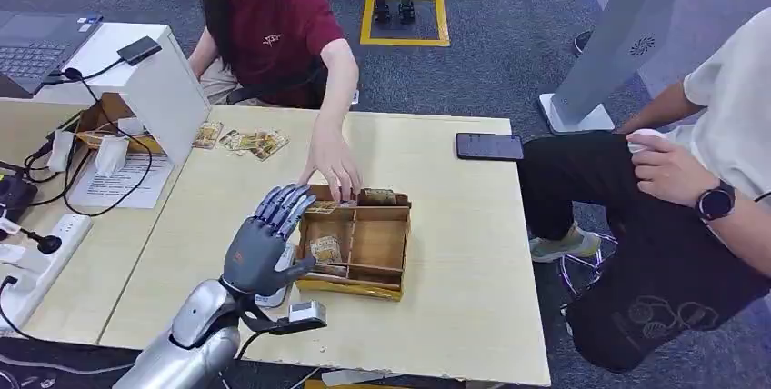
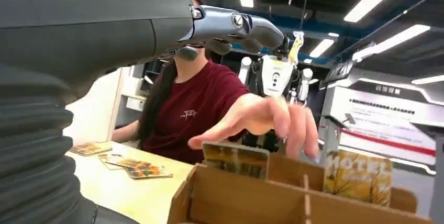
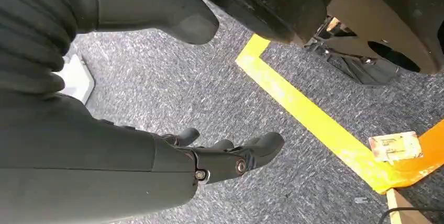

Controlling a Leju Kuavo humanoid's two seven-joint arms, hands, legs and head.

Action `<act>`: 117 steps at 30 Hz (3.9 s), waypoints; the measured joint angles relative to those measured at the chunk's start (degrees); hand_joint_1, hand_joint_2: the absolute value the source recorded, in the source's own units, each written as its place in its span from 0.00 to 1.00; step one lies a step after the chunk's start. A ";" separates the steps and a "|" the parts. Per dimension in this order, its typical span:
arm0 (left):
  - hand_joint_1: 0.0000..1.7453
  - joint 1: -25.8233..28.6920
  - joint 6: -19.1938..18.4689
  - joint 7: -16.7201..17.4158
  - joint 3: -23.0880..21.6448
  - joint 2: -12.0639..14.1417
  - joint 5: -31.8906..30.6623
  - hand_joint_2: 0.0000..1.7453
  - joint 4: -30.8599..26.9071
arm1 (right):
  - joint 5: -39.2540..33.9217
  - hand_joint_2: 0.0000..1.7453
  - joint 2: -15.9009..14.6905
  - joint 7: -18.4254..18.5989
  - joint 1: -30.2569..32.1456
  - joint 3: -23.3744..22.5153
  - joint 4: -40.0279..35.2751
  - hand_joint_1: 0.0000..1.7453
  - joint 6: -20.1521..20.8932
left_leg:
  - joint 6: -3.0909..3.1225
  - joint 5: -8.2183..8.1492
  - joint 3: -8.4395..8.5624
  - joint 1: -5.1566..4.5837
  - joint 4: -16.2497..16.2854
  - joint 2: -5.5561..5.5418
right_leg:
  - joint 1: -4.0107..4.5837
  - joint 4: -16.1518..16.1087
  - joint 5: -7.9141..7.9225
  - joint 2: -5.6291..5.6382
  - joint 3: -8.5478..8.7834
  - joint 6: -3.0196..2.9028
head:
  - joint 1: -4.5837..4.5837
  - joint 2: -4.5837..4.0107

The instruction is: Pass the card to the sensor for recognition and then transmit it.

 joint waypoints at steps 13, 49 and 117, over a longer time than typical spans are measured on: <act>0.00 -0.82 1.99 2.21 0.57 -0.04 -1.90 1.00 2.16 | 0.06 1.00 -0.02 0.00 -0.02 0.02 0.00 0.00 0.00 | 0.00 0.00 0.00 0.00 0.00 0.00 | 0.00 0.00 0.00 0.00 0.00 0.00 | 0.00 0.02; 0.00 -1.21 2.89 -1.94 6.27 -5.49 -6.38 1.00 5.00 | 0.06 1.00 0.02 1.36 -0.08 0.13 -0.68 0.00 0.07 | 0.00 0.00 -0.01 0.00 0.00 0.00 | 0.00 0.00 0.00 0.00 0.00 0.00 | -0.02 0.02; 1.00 -3.51 0.62 -6.06 11.85 -7.81 12.75 1.00 11.56 | -1.07 1.00 0.02 0.79 -0.68 1.11 -1.09 0.00 -0.39 | -0.03 0.02 -0.01 0.02 0.00 0.00 | 0.02 0.01 0.00 0.01 -0.02 0.00 | 0.02 0.02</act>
